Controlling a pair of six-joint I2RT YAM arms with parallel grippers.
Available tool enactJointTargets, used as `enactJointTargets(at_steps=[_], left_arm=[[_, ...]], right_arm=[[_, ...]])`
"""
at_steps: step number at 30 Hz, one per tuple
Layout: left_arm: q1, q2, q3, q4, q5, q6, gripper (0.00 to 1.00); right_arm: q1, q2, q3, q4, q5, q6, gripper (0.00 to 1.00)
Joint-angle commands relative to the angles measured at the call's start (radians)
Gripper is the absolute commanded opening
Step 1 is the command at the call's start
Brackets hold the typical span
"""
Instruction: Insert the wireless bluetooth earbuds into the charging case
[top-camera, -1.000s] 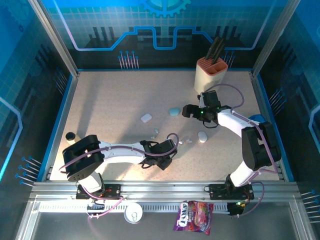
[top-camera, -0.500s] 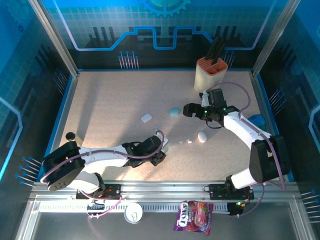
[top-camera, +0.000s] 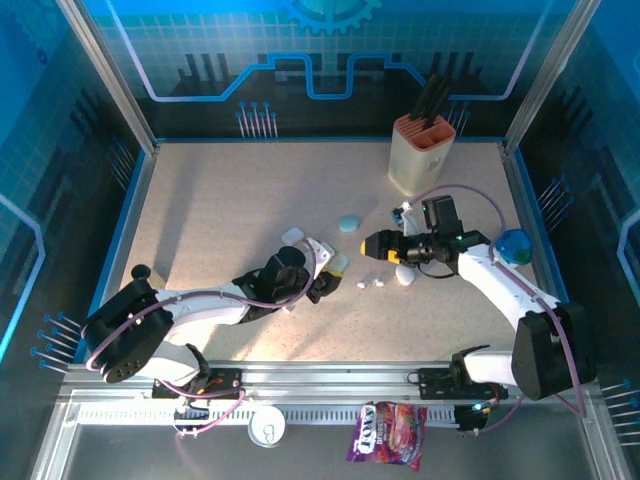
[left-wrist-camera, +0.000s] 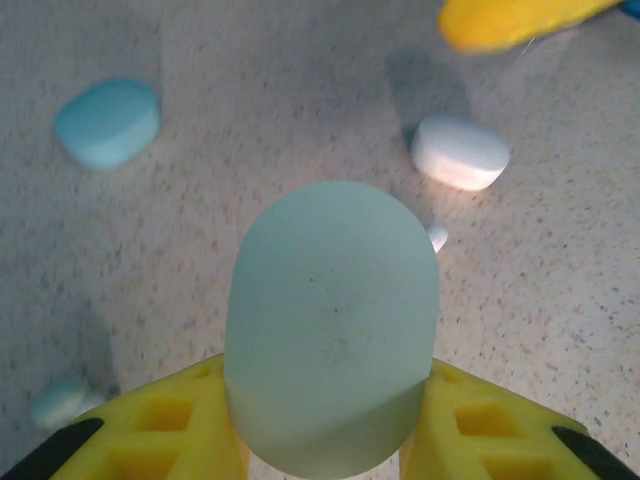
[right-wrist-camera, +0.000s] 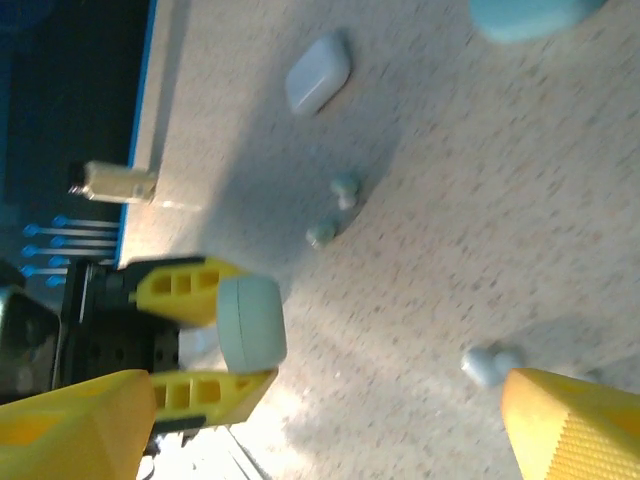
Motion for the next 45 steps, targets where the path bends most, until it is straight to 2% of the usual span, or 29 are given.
enactJointTargets(at_steps=[1,6,10,19,25,32,37,40,43,45], left_arm=[[0.004,-0.013,-0.014,0.088,0.082,0.096,0.28],[0.003,-0.011,-0.031,0.154,0.125,0.122,0.29],[0.003,-0.014,-0.036,0.168,0.145,0.131,0.29],[0.003,-0.018,-0.044,0.188,0.157,0.145,0.29],[0.003,-0.010,-0.049,0.195,0.175,0.150,0.29],[0.003,-0.002,-0.041,0.194,0.174,0.150,0.29],[0.003,0.006,-0.042,0.205,0.167,0.146,0.31],[0.003,0.006,-0.051,0.235,0.161,0.144,0.39],[0.003,-0.004,-0.069,0.284,0.184,0.140,0.66],[0.004,-0.009,-0.082,0.341,0.184,0.122,0.78]], right_arm=[[0.016,-0.030,-0.013,-0.027,-0.132,0.006,0.88],[0.066,-0.013,-0.005,-0.019,-0.140,0.030,0.84],[0.093,0.013,0.006,-0.001,-0.145,0.055,0.76],[0.108,0.048,0.010,0.026,-0.157,0.080,0.54],[0.115,0.056,0.010,0.052,-0.160,0.106,0.46],[0.123,0.067,0.010,0.062,-0.163,0.114,0.41],[0.121,0.056,0.017,0.041,-0.150,0.108,0.30],[0.115,0.044,0.020,0.039,-0.140,0.112,0.26],[0.101,0.029,0.012,0.073,-0.146,0.145,0.22],[0.084,0.009,-0.026,0.190,-0.183,0.234,0.20]])
